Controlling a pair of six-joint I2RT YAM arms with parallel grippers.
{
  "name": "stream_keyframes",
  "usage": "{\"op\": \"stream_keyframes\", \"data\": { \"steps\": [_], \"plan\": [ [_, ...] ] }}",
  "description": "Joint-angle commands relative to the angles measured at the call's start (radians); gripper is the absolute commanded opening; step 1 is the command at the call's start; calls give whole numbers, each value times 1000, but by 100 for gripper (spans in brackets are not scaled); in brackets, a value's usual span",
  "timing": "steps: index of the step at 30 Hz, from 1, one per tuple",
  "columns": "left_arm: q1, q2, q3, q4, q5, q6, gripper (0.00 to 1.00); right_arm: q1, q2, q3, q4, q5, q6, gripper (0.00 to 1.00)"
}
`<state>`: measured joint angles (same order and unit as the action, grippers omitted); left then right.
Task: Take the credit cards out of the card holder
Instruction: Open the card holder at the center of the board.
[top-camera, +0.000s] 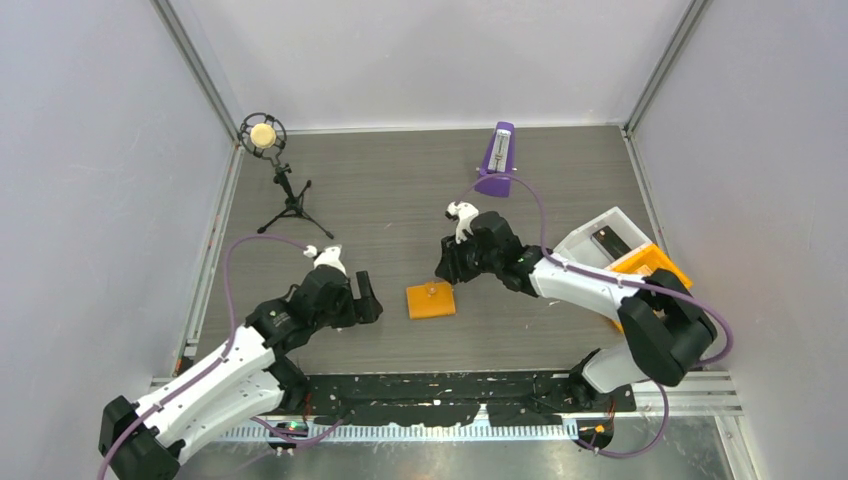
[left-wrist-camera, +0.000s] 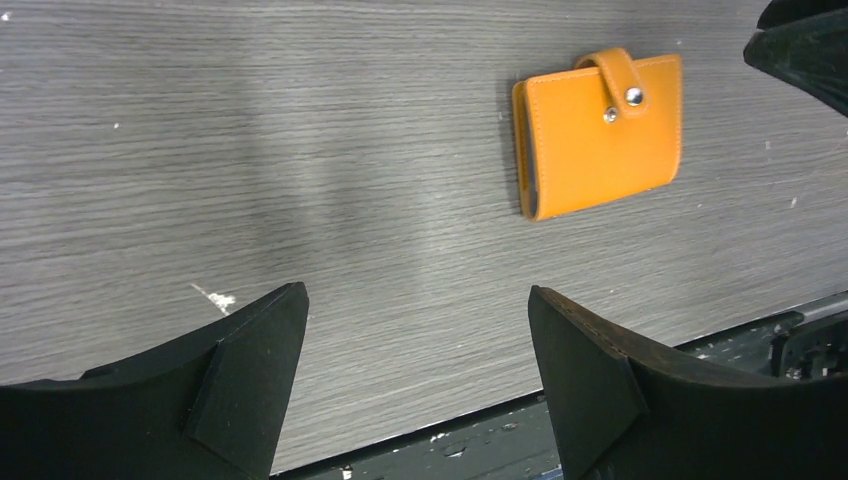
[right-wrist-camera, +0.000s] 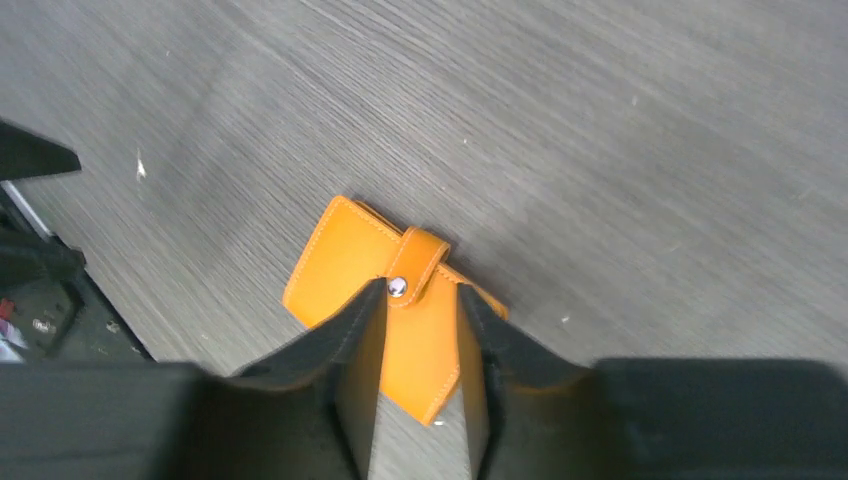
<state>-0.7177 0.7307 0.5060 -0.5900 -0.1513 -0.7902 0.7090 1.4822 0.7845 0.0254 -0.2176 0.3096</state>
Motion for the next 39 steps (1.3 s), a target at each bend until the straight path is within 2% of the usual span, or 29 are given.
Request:
{"op": "stream_keyframes", "data": {
  "steps": [1, 3, 4, 6, 10, 15, 21, 28, 35, 37, 38, 39],
  "plan": [
    [4, -21, -5, 74, 12, -24, 84, 6, -85, -39, 68, -53, -221, 46],
    [4, -43, -7, 56, -25, -24, 84, 6, -89, -80, 117, -129, -413, 51],
    [4, -56, -6, 46, -45, -18, 84, 6, -95, -106, 127, -159, -568, 53],
    [4, -91, -8, 30, -70, -13, 84, 5, -107, -143, 171, -203, -714, 54],
    [4, -169, -28, 19, -126, -21, 84, 5, -100, -166, 231, -280, -913, 53],
    [4, -271, -69, -6, -177, -34, 85, 6, -63, -130, 128, -333, -1097, 52],
    [5, -334, -84, -30, -207, -32, 85, 29, 3, -85, 76, -283, -1185, 52],
    [4, -316, -88, -41, -203, -34, 85, 76, 105, 18, -12, -246, -1261, 52],
    [4, -328, -91, -46, -199, -44, 84, 117, 179, 44, 10, -157, -1308, 48],
    [4, -332, -86, -50, -204, -40, 84, 118, 183, 44, 14, -157, -1310, 41],
    [4, -332, -84, -54, -206, -38, 84, 118, 183, 44, 16, -157, -1306, 32],
    [4, -331, -84, -53, -206, -37, 84, 118, 182, 45, 17, -159, -1303, 28]
  ]
}}
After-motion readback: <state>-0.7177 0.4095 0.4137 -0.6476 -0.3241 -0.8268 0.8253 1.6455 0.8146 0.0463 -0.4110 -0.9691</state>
